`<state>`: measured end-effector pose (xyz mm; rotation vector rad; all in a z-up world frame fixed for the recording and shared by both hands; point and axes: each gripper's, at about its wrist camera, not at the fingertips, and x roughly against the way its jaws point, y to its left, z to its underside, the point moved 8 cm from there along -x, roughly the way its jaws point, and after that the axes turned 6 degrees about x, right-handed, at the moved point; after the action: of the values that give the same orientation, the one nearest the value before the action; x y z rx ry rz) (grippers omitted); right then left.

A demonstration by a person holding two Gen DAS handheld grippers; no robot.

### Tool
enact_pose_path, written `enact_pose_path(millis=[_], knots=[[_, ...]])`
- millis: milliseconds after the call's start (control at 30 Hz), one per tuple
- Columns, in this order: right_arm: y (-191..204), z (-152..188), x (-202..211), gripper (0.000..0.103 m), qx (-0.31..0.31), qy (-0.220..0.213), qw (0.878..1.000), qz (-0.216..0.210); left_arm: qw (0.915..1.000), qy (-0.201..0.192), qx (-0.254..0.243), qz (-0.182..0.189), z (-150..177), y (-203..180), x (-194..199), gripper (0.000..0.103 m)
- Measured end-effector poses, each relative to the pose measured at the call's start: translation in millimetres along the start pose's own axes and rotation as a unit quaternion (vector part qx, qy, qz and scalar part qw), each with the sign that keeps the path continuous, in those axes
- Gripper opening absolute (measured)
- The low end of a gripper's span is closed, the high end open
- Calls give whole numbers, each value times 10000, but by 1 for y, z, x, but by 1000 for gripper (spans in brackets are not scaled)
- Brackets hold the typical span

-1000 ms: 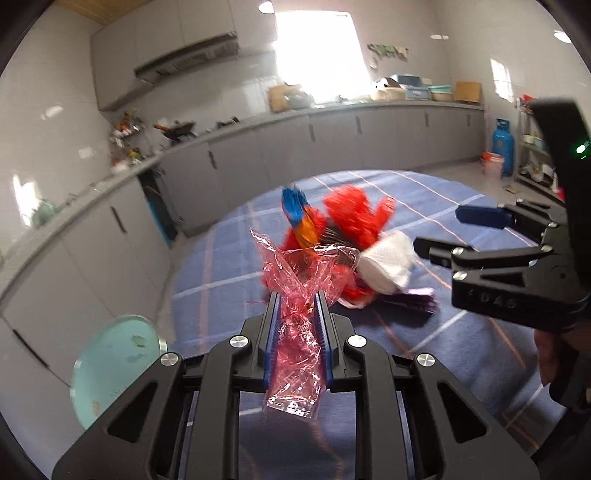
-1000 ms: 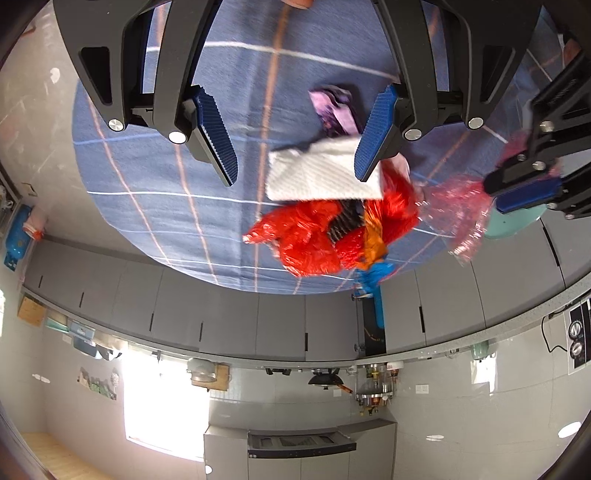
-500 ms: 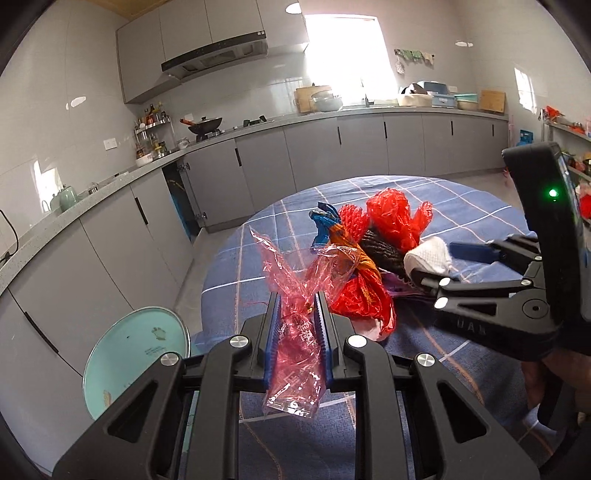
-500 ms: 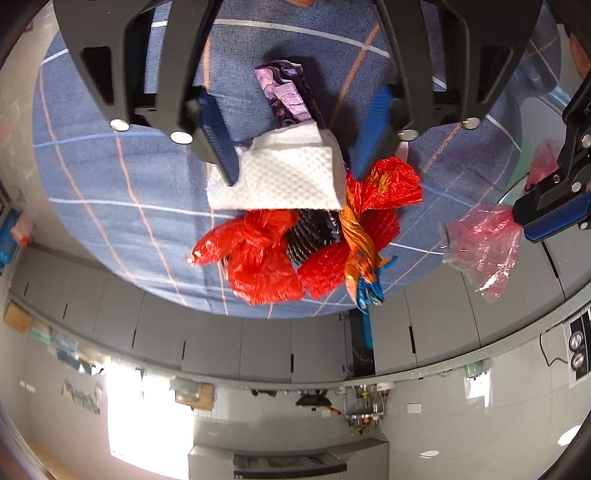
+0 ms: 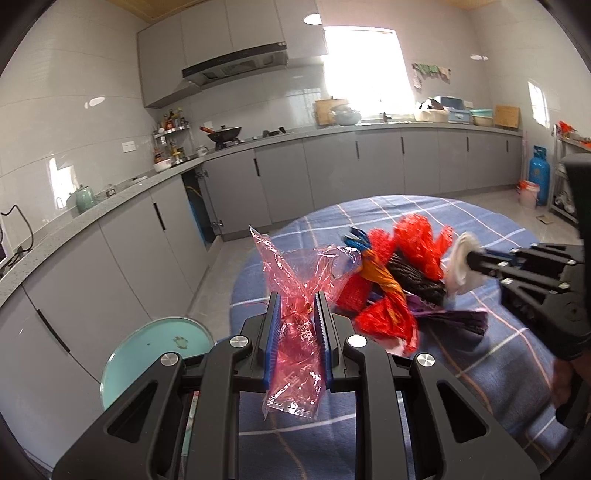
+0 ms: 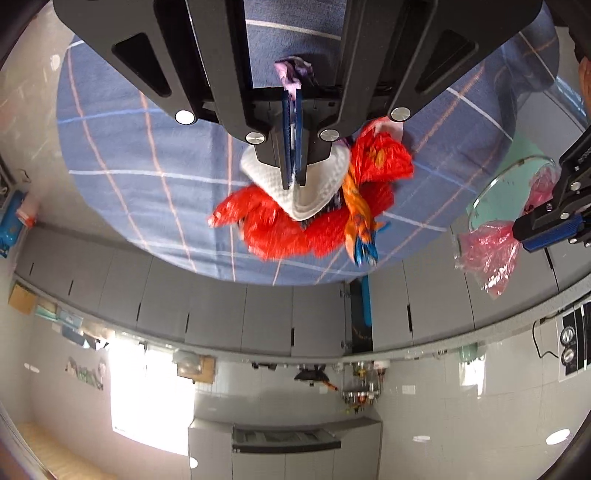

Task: Collect trash
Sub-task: 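Grasp the white tissue with the right tool while the left tool carries the pink wrapper toward the bin, then carry the pink wrapper with the left tool and the tissue with the right tool over the teal bin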

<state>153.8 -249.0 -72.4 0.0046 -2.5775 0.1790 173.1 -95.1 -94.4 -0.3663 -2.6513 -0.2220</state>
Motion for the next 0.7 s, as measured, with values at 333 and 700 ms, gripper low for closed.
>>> enact_pose_path(millis=[333, 700], knots=[[19, -34, 11, 3, 173, -331, 9990, -246, 9988, -162, 150, -427, -18, 40, 2, 19], [55, -61, 7, 3, 452, -540, 9966, -432, 9961, -276, 272, -796, -27, 68, 13, 19]])
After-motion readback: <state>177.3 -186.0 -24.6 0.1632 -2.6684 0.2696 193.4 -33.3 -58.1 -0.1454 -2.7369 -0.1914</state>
